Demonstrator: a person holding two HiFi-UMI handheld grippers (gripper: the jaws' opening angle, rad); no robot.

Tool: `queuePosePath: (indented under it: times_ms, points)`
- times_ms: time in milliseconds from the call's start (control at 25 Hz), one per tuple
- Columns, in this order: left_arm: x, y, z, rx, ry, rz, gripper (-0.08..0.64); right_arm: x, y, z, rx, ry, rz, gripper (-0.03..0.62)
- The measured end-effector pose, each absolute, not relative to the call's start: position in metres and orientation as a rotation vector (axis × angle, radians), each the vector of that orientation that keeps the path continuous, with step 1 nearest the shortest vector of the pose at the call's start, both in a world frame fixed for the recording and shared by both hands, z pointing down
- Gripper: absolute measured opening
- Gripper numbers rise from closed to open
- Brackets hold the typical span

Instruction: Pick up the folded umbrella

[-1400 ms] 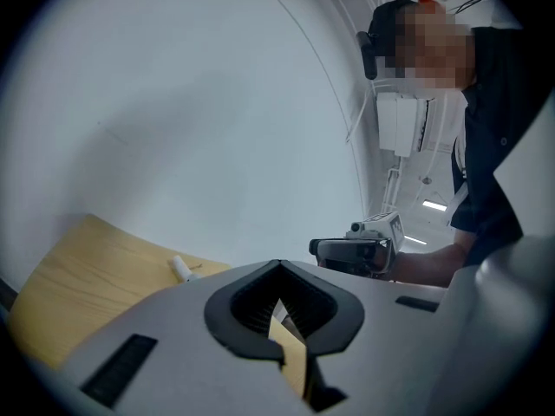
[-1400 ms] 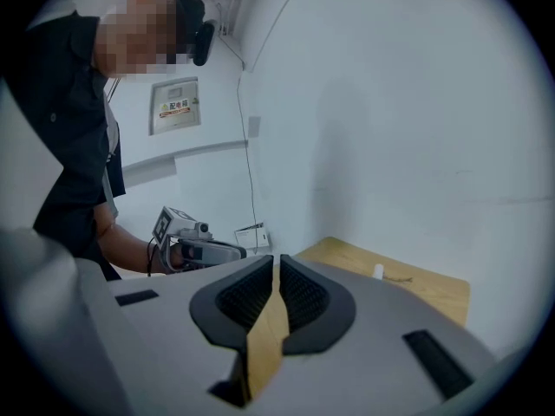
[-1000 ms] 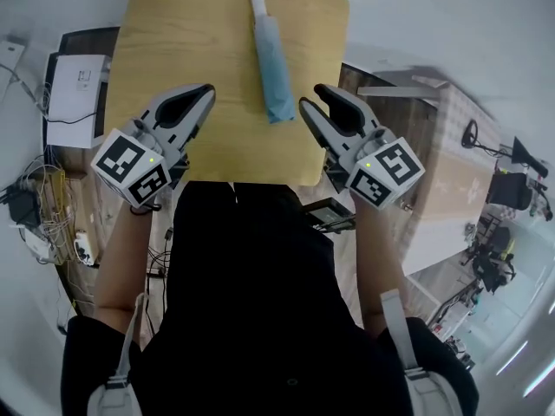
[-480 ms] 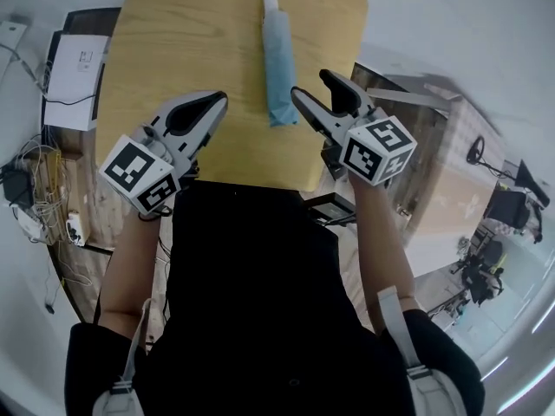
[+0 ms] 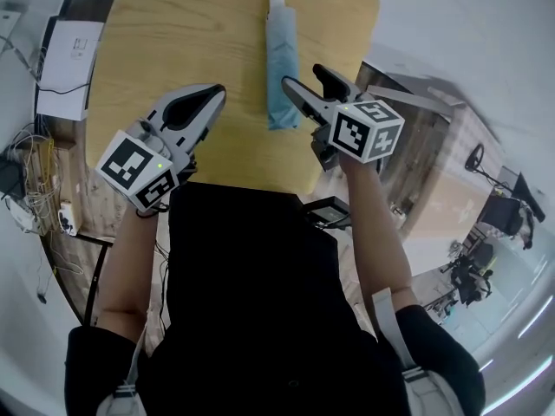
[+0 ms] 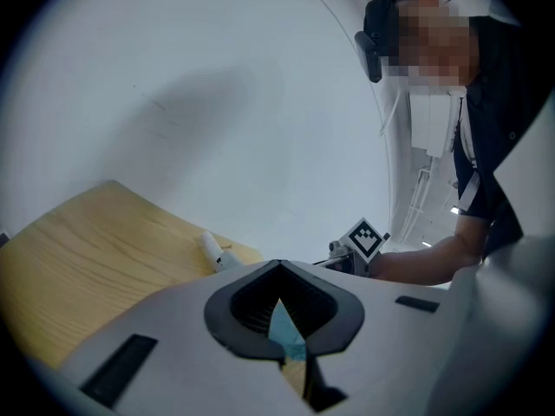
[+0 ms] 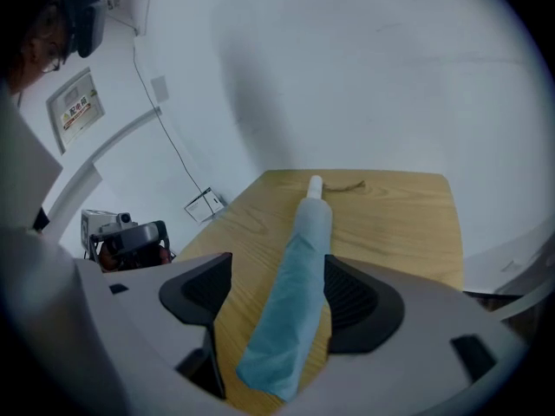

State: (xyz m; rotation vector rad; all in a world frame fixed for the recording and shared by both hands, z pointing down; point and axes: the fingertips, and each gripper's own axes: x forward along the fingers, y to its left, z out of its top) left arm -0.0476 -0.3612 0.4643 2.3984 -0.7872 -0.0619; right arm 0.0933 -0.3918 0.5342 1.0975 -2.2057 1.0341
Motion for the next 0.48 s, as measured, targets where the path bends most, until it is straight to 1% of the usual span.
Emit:
queuePosePath:
  times_ms: [480]
  points:
    - [-0.042, -0.375, 0.480, 2.393, -0.791, -0.028, 0.011, 0.090, -0.389, 0.600, 1.072, -2.010, 1.191, 0.341]
